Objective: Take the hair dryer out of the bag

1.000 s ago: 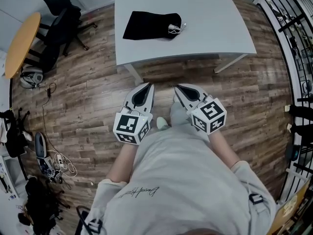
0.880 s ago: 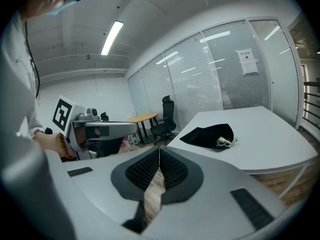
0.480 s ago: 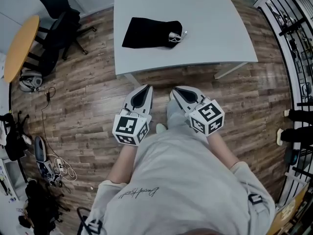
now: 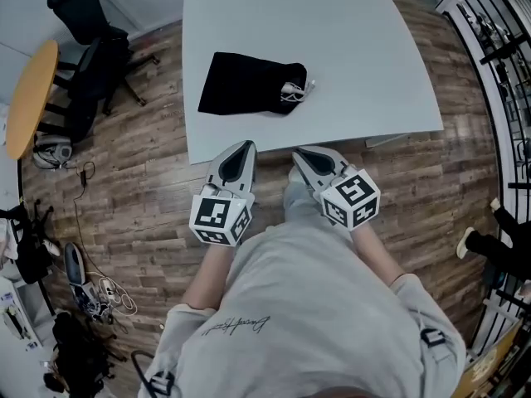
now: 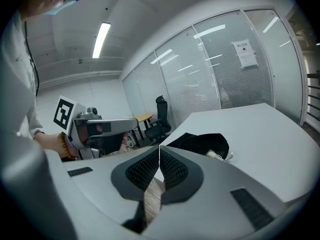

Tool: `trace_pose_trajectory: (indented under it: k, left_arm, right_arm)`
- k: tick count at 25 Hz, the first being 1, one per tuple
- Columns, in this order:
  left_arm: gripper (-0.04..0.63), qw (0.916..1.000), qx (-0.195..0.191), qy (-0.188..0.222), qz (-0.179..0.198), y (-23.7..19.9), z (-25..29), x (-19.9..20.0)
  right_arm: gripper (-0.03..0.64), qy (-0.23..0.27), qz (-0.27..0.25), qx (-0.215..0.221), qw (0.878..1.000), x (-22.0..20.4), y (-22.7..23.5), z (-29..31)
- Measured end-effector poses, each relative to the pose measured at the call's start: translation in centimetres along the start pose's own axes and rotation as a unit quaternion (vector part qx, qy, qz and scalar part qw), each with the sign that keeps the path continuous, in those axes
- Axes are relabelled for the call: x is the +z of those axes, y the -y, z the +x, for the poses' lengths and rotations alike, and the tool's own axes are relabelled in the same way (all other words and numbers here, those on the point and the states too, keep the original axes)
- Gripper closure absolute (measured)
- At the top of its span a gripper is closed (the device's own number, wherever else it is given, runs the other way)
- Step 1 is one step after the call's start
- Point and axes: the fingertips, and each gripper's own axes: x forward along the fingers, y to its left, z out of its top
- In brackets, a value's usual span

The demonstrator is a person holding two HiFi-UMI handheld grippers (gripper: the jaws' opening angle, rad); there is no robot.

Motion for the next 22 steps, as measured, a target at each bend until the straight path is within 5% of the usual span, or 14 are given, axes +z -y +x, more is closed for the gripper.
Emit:
trace_pose_trajectory:
  k: [22]
  left_arm:
    - [0.583,0.9992,0.010,-0.039,0.007,-3.2,13.5,3.0]
  right_arm:
    - [0.591,-0.024,-0.019,0.032,0.999,6.0,12.7,6.0]
